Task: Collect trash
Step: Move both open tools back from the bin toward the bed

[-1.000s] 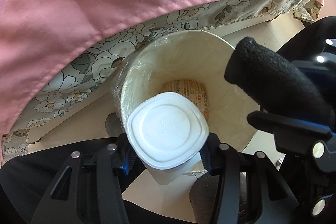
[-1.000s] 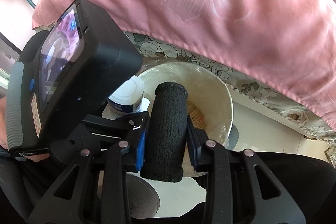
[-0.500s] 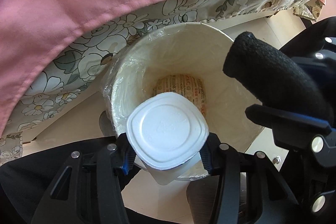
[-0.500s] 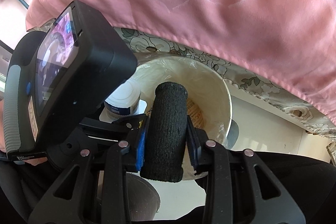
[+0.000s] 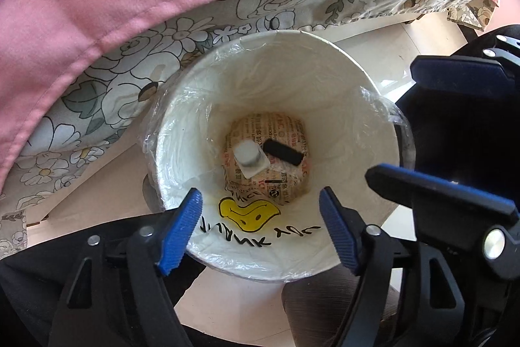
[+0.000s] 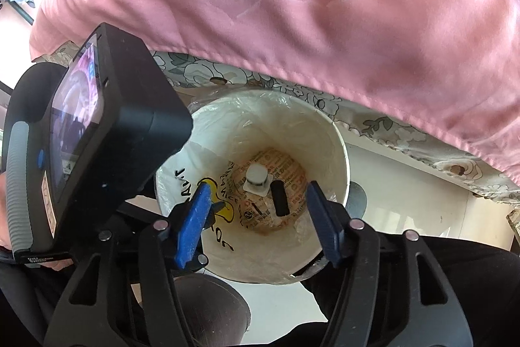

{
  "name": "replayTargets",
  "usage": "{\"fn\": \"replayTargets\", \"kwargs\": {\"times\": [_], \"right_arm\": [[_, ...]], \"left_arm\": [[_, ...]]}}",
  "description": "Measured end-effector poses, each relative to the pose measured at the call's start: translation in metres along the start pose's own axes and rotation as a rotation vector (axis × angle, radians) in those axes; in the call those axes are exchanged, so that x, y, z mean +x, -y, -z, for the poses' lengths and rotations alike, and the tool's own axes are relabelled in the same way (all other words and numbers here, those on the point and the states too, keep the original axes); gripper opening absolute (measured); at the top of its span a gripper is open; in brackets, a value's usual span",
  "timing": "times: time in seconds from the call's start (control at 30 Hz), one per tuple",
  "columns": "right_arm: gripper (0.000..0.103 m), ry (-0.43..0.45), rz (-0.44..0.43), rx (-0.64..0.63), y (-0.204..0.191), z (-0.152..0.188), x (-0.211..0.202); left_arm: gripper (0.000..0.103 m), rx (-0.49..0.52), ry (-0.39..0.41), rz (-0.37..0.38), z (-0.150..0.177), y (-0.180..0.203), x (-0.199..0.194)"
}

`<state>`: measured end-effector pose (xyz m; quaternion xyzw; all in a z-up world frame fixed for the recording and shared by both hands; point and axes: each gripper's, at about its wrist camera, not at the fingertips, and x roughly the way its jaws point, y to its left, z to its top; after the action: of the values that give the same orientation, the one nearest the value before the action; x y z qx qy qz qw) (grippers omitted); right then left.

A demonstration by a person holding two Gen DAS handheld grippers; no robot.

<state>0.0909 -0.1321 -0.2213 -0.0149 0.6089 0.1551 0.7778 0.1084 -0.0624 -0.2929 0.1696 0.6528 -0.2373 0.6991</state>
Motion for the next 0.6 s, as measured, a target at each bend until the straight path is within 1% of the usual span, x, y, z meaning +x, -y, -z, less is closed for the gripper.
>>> {"fn": "replayTargets", "kwargs": {"times": [0.07, 0.2, 0.6], "right_arm": [[0.066, 0.005, 0.003, 0.006, 0.002, 0.000, -0.001], [0.070, 0.006, 0.003, 0.021, 0.009, 0.001, 0.001], [0.077, 0.030, 0.007, 0.032, 0.014, 0.004, -0.004]], "left_arm": [[0.087, 0.001, 0.004, 0.003, 0.000, 0.000, -0.003], [0.090, 0.003, 0.009, 0.001, 0.001, 0.005, -0.006], [0.091, 0.004, 0.024, -0.019, 0.000, 0.006, -0.014]]}}
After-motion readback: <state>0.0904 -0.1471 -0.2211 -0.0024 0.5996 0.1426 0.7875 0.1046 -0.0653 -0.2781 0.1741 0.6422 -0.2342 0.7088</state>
